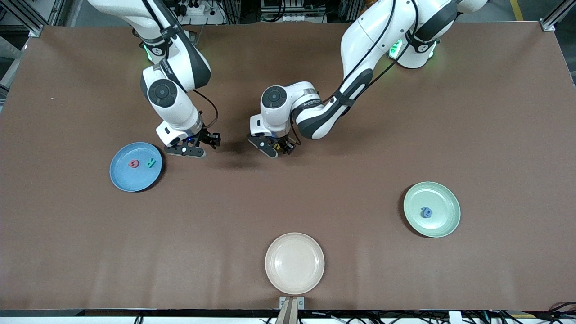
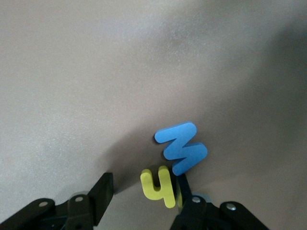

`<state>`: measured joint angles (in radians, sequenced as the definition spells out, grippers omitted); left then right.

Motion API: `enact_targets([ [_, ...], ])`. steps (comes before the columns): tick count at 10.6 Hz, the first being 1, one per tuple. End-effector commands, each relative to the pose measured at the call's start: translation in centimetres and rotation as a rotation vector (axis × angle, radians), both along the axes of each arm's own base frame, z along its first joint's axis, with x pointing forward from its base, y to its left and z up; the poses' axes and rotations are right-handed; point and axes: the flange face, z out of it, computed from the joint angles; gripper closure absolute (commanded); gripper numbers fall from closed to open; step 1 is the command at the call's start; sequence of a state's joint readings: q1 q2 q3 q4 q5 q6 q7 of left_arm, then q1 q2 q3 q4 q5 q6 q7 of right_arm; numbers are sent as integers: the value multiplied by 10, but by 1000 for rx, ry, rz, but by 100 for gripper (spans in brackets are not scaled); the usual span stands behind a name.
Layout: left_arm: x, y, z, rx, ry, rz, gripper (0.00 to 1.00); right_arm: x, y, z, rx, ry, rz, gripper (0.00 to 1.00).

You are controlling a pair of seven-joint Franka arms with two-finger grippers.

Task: Sort uppercase to blue plate, lowercase to green plate
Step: 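Grasp the yellow 4 with the left gripper while the right gripper reaches the M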

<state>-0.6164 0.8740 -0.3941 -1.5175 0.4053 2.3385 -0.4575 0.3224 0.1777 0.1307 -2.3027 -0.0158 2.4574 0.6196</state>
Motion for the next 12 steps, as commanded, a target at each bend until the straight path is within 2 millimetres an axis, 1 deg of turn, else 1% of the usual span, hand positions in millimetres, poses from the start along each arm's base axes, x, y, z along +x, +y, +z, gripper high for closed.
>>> enact_targets([
  [1, 4, 0, -3, -3, -28, 4, 47, -2, 4, -4, 8, -7, -58, 36],
  [2, 3, 0, -3, -2, -30, 8, 62, -3, 7, -5, 10, -8, -57, 37],
  [4, 3, 3, -4, 4, -26, 16, 98, -5, 11, -8, 10, -7, -75, 37],
  [5, 5, 5, -2, 8, -26, 24, 100, -11, 23, -13, 11, -3, -85, 37],
  [6, 11, 8, 7, 9, -33, 34, 100, -15, 33, -13, 18, -6, -115, 37],
  [7, 38, 29, 25, 32, -37, 82, 100, -21, 45, -13, 27, -11, -134, 37],
  [8, 63, 53, 50, 61, -37, 134, 100, -25, 58, -15, 27, -15, -132, 37],
  [9, 94, 85, 73, 67, -18, 213, 100, -24, 61, -16, 27, -17, -135, 37],
  [10, 128, 124, 88, 65, -13, 283, 100, -24, 62, -15, 29, -19, -135, 37],
  [11, 155, 158, 103, 53, -21, 331, 100, -29, 71, -21, 32, -19, -121, 37],
  [12, 181, 195, 115, 38, -23, 392, 100, -32, 88, -24, 43, -26, -139, 37],
])
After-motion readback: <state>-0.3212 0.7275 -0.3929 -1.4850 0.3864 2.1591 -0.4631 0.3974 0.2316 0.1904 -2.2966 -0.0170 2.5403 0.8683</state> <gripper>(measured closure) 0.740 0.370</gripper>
